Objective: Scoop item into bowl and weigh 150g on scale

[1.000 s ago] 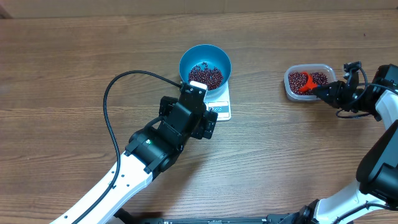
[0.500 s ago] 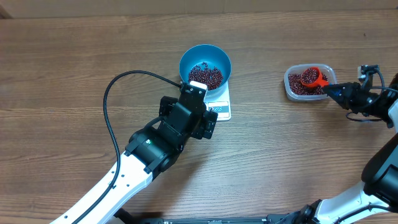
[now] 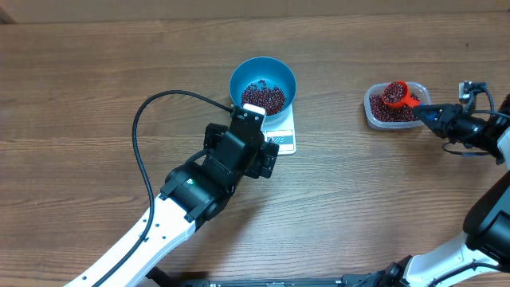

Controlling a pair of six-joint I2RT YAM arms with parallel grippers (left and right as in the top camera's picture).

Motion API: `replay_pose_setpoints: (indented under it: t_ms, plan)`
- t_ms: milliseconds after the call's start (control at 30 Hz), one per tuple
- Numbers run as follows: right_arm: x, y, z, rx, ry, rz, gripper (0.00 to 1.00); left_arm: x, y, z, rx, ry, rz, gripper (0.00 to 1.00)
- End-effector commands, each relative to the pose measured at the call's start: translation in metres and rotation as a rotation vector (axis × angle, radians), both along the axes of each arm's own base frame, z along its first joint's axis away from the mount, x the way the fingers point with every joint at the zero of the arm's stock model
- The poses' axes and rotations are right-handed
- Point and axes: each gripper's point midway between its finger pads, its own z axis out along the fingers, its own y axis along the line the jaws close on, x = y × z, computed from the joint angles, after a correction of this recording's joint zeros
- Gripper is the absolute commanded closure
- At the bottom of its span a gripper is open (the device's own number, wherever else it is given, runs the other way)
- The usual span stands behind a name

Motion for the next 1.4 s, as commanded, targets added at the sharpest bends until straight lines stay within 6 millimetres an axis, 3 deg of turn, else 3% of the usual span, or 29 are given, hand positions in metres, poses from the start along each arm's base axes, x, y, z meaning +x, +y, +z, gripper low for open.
replay_pose_setpoints:
  t_ms: [0, 200, 500, 700, 967, 1367]
  plan:
    - [-0.001, 0.009, 0.014, 0.099, -0.053, 0.022, 0.96, 0.001, 0.002, -0.005, 0.007, 0.007, 0.019, 0.01]
    - [-0.003, 0.014, 0.021, 0.152, -0.061, 0.031, 0.96, 0.001, 0.002, -0.005, 0.006, 0.006, 0.019, 0.01]
    - [-0.004, 0.025, 0.056, 0.326, -0.173, 0.078, 0.96, 0.001, 0.002, -0.005, 0.006, 0.006, 0.019, 0.00]
    - [-0.003, 0.036, 0.057, 0.374, -0.123, 0.089, 0.96, 0.001, 0.002, -0.005, 0.006, 0.006, 0.019, 0.00]
    - [0.001, 0.081, 0.058, 0.382, -0.106, 0.204, 0.96, 0.001, 0.002, -0.005, 0.006, 0.006, 0.019, 0.01]
    - [-0.003, 0.169, 0.059, 0.376, -0.099, 0.439, 0.96, 0.001, 0.002, -0.005, 0.007, 0.007, 0.019, 0.01]
